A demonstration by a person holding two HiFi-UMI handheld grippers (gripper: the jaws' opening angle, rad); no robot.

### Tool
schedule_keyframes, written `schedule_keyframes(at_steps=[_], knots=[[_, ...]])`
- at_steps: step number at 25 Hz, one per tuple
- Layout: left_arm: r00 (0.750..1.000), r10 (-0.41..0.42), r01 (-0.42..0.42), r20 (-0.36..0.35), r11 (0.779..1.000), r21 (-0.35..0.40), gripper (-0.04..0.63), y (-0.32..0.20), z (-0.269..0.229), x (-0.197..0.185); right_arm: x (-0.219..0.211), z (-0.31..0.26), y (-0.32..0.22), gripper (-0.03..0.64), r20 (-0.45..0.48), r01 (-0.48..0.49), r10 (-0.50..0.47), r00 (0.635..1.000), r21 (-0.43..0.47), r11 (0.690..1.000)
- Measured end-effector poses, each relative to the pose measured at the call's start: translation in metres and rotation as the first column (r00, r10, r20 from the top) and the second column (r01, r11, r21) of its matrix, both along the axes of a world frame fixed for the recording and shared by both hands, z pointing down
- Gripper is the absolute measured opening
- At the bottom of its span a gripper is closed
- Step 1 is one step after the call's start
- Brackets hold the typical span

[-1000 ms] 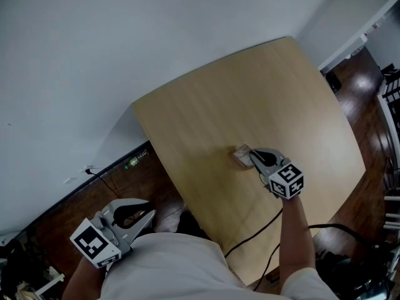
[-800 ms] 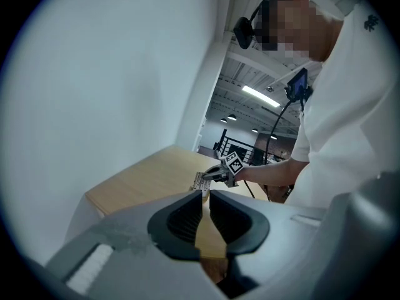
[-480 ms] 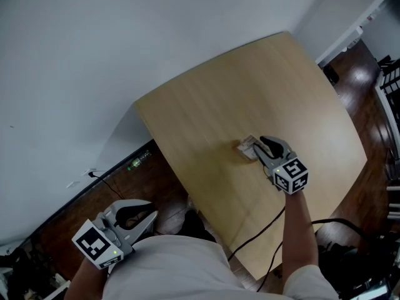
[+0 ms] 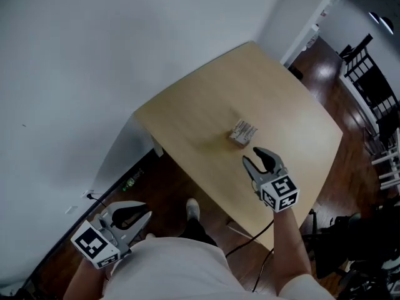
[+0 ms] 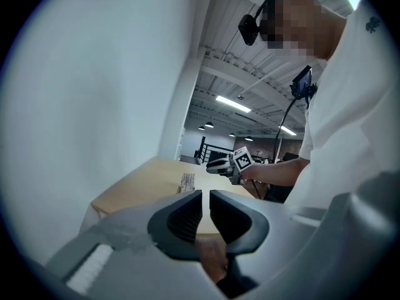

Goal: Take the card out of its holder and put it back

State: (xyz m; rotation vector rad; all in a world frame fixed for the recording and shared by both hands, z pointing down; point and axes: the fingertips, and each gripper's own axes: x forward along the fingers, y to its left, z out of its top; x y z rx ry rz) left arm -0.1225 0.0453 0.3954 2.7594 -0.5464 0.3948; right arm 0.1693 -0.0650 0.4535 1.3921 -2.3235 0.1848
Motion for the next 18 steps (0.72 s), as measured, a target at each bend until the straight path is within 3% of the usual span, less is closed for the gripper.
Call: schedule_keyframes(at_steps=[9,18], knots=[[0.992,0.124,-0.123,-0.028,0.992,0.028,0.044,0.078,0.003,-0.085,-0.108,-0.015,0.203,0.167,0.019,-0.184,0.185,0.983,-0.041,0.982],[0.974,0.225,-0.225,-0.022,0.974,0.019,0.044,0.144,0.012,-0.089,-0.156,-0.039,0.337,0.169,0.064,-0.269,0.27,0.961,-0.035,0.963]])
